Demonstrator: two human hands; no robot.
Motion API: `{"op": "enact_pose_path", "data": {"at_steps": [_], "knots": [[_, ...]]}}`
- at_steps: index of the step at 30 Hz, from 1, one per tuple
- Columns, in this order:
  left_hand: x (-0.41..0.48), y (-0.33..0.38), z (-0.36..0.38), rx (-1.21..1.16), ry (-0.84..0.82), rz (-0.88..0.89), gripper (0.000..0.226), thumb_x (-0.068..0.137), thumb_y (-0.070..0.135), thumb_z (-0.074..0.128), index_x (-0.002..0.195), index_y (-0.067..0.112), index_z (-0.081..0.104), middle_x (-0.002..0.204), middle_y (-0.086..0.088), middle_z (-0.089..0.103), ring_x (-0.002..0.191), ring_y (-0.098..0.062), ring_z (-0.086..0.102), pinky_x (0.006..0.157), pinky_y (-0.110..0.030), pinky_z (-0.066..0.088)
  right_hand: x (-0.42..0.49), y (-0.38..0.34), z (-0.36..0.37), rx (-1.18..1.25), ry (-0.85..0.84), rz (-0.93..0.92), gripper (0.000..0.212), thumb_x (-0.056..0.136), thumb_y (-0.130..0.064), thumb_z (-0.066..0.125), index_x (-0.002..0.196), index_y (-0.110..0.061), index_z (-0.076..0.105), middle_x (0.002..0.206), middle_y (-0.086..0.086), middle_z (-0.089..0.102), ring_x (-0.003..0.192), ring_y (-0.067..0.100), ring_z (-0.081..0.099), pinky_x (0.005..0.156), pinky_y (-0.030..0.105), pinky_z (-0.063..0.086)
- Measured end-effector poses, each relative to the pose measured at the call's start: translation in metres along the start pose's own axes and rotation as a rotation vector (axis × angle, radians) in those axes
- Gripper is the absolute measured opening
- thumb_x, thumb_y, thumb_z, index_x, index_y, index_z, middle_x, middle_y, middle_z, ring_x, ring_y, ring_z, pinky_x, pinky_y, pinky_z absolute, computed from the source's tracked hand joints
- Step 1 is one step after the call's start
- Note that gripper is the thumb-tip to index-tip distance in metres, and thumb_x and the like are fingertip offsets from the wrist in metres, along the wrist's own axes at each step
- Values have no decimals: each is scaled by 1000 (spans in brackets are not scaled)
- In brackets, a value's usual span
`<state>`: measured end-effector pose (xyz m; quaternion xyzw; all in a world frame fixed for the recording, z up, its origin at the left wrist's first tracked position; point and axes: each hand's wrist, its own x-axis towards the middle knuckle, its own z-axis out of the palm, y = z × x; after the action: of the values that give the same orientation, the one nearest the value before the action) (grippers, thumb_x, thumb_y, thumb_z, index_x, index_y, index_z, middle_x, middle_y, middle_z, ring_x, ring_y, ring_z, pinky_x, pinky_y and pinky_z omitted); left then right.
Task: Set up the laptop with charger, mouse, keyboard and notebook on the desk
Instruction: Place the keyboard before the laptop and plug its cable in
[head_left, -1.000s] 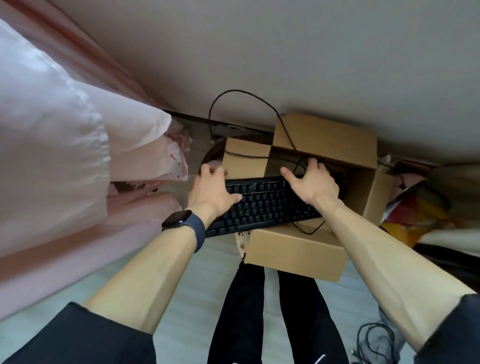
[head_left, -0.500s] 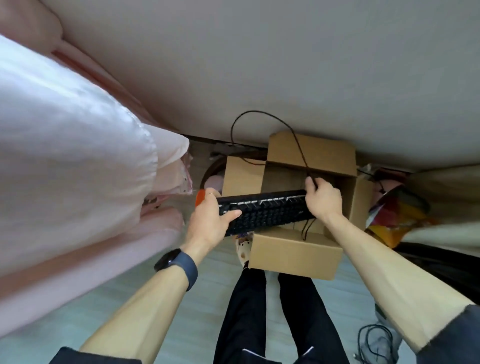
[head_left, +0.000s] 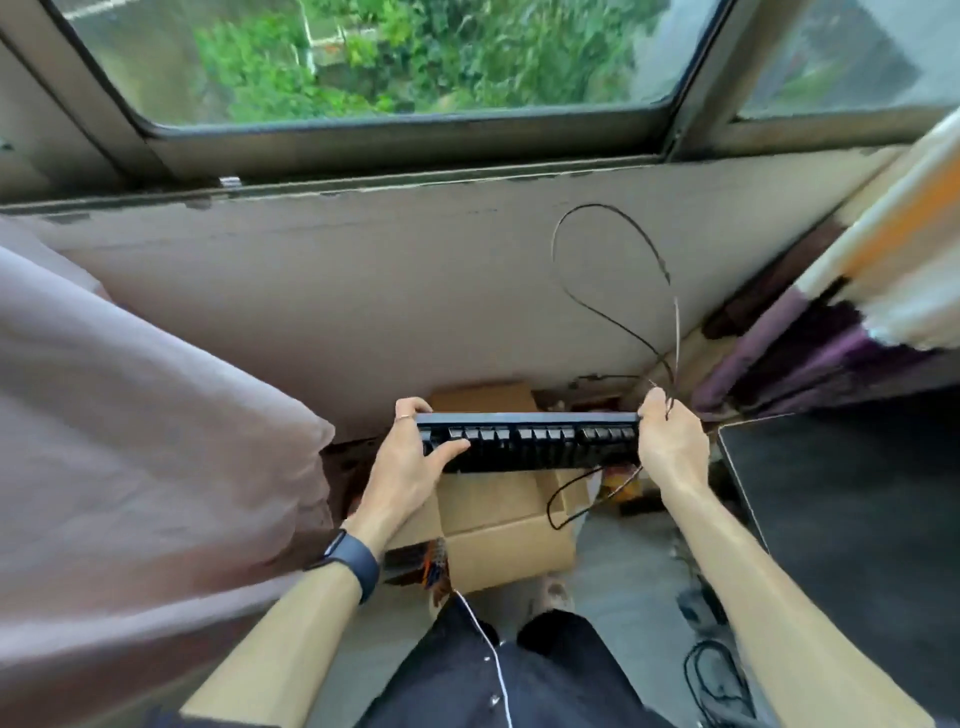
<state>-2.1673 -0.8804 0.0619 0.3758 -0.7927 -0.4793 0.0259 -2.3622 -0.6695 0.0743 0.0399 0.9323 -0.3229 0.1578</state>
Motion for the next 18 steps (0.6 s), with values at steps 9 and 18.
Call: {"op": "enact_pose_path", "data": {"at_steps": [9, 18], "knots": [[-28, 121, 76, -17, -335, 358, 54, 85, 34, 75, 116, 27, 33, 103, 2, 64, 93, -14, 64, 80, -24, 49, -87, 102, -187, 250, 403, 122, 49, 101, -51, 34, 69, -20, 54, 82, 6, 62, 85, 33, 56, 82, 45, 43], [-162, 168, 232, -47, -694, 468, 45, 77, 40, 82, 109, 31, 52, 101, 13, 68, 98, -3, 64, 86, -26, 52, -238, 274, -306, 279, 570, 348, 39, 101, -44, 42, 76, -22, 62, 80, 2, 64, 77, 24, 58, 73, 36, 41]]}}
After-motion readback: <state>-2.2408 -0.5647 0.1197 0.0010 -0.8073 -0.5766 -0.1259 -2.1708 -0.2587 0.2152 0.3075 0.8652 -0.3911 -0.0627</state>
